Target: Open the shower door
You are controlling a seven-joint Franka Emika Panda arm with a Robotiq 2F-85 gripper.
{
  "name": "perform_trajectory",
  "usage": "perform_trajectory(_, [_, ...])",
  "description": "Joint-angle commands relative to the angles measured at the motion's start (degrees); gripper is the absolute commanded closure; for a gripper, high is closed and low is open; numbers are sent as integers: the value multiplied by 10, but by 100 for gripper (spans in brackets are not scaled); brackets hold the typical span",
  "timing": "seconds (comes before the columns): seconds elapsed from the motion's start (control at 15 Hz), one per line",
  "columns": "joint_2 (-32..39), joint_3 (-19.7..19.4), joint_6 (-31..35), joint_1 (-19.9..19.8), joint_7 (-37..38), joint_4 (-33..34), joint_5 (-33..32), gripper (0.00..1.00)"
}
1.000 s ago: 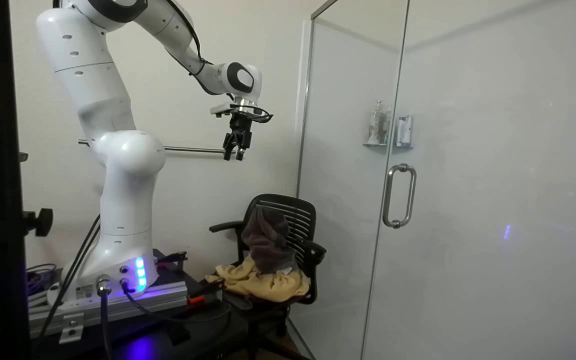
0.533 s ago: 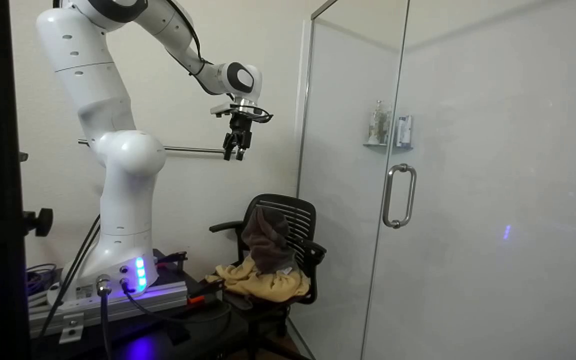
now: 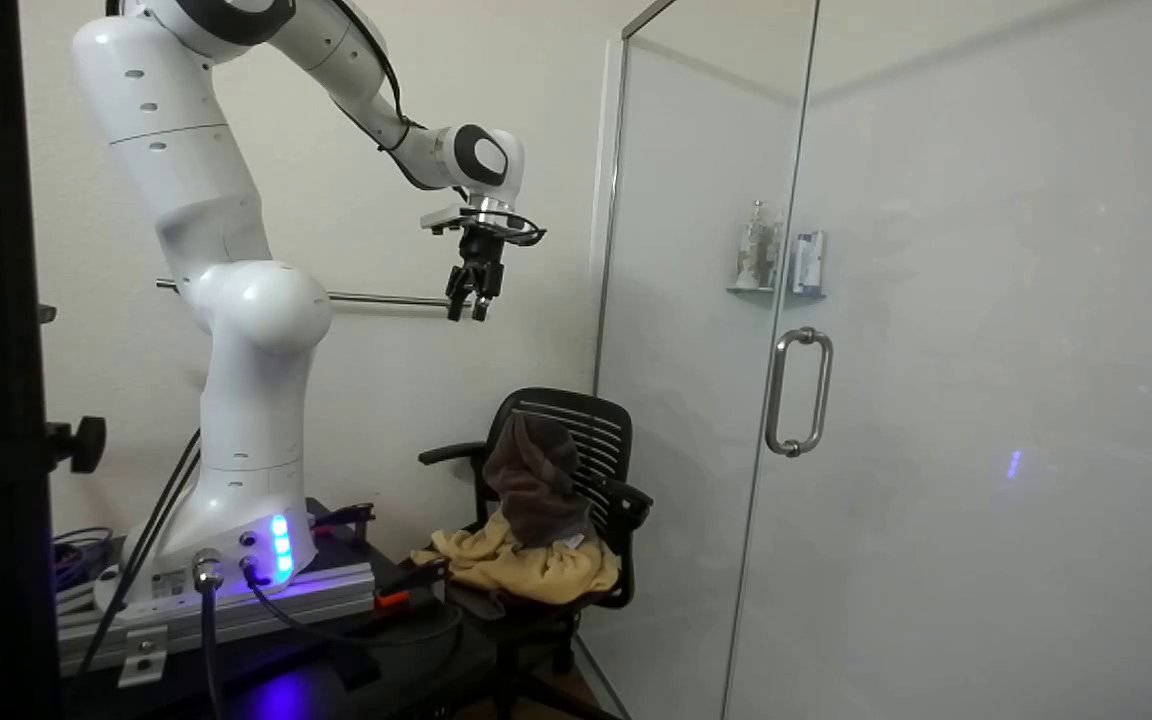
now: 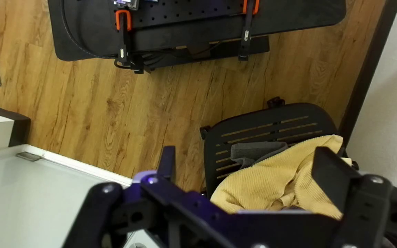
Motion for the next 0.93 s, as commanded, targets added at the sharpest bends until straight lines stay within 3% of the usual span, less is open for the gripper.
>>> perform_trajectory(0.0, [1,-4,-1,5,1,1,-2,0])
perform_trajectory(0.33, [-3,-5,2,5,-1,-2,-3,0])
perform_trajectory(0.4, [-4,-6,4,6,-4,-3,-2,25])
perform_trajectory(0.47, [-4,-5,5,6,-3,-3,-3,26])
perform_trajectory(0.87, [-6,-6,7,5,-3,-4,-4,69])
